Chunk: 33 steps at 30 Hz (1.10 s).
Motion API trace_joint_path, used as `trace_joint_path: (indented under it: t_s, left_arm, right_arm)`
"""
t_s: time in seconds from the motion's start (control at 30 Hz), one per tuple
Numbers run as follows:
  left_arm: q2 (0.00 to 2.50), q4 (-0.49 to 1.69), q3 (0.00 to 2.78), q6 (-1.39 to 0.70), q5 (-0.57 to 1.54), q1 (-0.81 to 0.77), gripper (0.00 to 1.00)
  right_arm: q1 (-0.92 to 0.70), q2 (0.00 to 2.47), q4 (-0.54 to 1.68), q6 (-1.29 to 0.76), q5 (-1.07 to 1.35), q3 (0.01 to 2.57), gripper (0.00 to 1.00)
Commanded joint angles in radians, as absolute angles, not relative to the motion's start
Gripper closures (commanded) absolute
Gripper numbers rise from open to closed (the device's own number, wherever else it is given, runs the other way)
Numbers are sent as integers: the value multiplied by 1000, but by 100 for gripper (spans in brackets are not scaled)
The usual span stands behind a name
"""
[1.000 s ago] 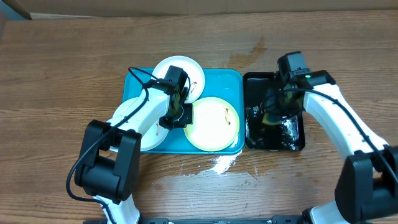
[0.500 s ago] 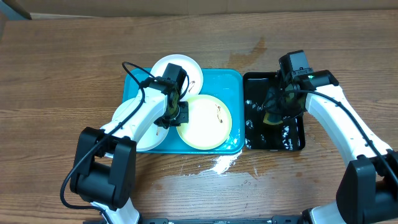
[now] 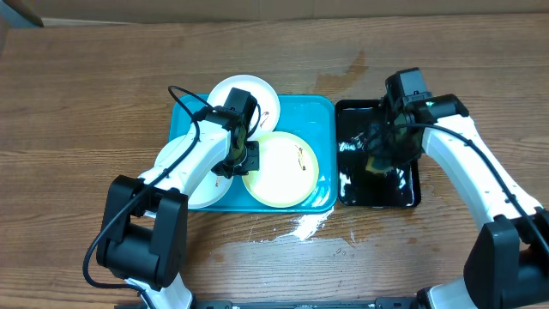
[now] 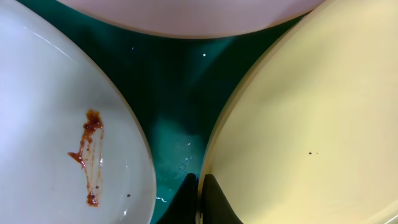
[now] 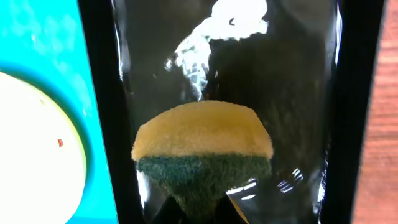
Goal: Clean dirty plates on tray and stack at the side
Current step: 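Dip and rub the sponge in the black tray's soapy water with right gripper, then carry the sponge with the right gripper onto the yellow plate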
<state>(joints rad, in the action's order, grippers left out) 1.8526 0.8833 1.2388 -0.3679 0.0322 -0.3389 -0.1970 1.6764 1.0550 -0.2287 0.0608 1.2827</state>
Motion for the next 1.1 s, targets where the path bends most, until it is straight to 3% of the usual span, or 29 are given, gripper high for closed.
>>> trace_joint_path:
  t_s: [0.0,0.63,0.8,0.97,1.07]
  left_arm:
    - [1828,892,1259,-382,19,-341,96]
    - [1828,867,1259,-382,51,-341,96]
    - [1828,864,1259,-382,53,-341,96]
    - [1828,858,1259,-382,52,-341,96]
    - [1828,852,1259,-382,53,-341,96]
  right_arm:
    - [-203,1636,1031,-261,44,1317,96]
    - [-202,1643,1005,-265,43,1295,96]
    - [-202,1643,1027,-260,150,1295,96]
    - [-210,1643,984,-147,500,1297,96]
    - [-226,1643,972,-149,499,1297,96]
